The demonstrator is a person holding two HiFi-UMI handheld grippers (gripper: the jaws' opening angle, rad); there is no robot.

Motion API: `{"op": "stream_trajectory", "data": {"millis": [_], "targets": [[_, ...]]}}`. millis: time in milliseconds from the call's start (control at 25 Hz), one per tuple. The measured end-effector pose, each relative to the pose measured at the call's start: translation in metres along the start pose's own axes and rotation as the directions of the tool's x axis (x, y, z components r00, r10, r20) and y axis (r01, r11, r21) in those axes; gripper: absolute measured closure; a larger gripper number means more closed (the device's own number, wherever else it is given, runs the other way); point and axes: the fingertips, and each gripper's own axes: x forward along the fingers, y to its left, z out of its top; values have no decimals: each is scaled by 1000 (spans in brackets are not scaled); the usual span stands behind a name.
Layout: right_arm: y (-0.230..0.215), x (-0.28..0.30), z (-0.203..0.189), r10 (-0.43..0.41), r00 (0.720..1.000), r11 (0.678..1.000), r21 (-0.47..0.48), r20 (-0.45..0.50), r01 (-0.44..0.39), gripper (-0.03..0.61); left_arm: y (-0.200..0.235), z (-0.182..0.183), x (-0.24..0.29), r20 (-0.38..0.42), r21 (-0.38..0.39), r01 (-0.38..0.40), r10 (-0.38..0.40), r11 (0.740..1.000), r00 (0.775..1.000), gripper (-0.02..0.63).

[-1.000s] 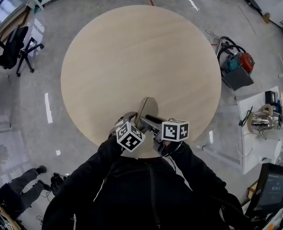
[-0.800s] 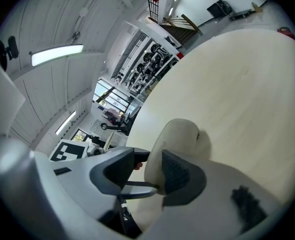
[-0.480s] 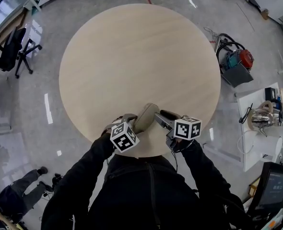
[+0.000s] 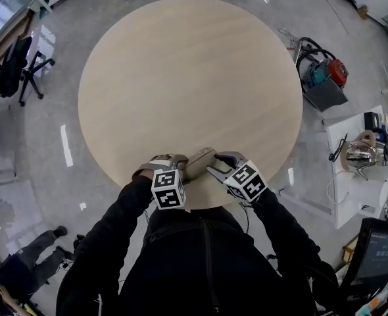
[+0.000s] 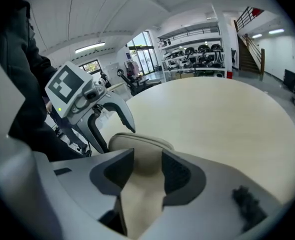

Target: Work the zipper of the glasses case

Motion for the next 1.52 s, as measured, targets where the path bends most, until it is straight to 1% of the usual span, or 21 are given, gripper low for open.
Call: {"op": "stream_trajectory", "data": {"millis": [160,240,320,400,440,480,520,600,640,680,800,1000,1040,1120,1200,1240,1280,1320,1360,1440,1520], "targets": [[-3,6,4,-85,996,996,18,21,84,400,2,-2,1,-10,-11,4,-4,1000,1000,279],[-4,8,6,-105,994,994,37,39,104,400,4,-2,2,3,-41,17,-17,999,1000,276],[-5,8,7,-117,992,991,67,55,114,400,6,0,0,44,-115,55,-50,992,998,276],[-6,8,8,-123,990,989,88,67,117,400,9,4,-3,110,-227,127,-105,965,988,267],[-7,7,9,-124,990,989,95,73,117,400,12,7,-5,151,-295,173,-133,940,980,267],[-7,7,10,-125,989,988,102,80,117,400,17,10,-7,199,-372,223,-158,901,967,269],[-8,7,10,-125,988,987,108,86,116,400,23,13,-8,250,-456,279,-179,845,951,272],[-8,7,11,-124,988,987,117,93,112,400,33,18,-9,335,-590,384,-218,710,917,300],[-8,8,11,-120,988,987,119,94,109,400,34,18,-8,349,-617,413,-238,670,907,313],[-7,9,11,-116,989,987,119,94,104,400,33,17,-6,345,-621,422,-253,661,904,334],[-9,9,8,-108,989,989,111,100,97,400,28,19,-1,317,-591,400,-254,701,914,330],[0,4,11,-98,989,991,97,109,88,400,23,16,-11,290,-582,354,-219,732,931,338],[-3,1,10,-96,989,992,93,112,86,400,23,17,-11,277,-575,338,-211,745,937,346],[-11,-8,6,-92,989,993,86,113,82,400,20,17,-12,253,-541,306,-195,784,947,348],[-16,-13,-2,-74,994,996,63,84,69,400,16,14,-17,244,-496,283,-181,821,953,351],[-16,-14,-8,-59,996,997,47,62,56,400,14,12,-19,248,-483,277,-174,831,953,352],[-16,-13,-13,-40,998,999,32,41,38,400,13,11,-20,257,-482,276,-167,831,952,354],[-15,-12,-18,-20,1000,1000,18,23,20,400,13,9,-20,271,-496,282,-162,821,949,357],[-14,-11,-22,-3,1000,1000,7,11,3,400,13,7,-19,290,-522,294,-157,801,944,359],[-18,-10,-33,21,1000,1000,-4,4,-21,400,14,7,-14,346,-583,335,-147,740,927,364],[-20,-9,-40,35,999,999,-9,11,-34,400,17,8,-14,429,-635,391,-116,667,896,375]]}}
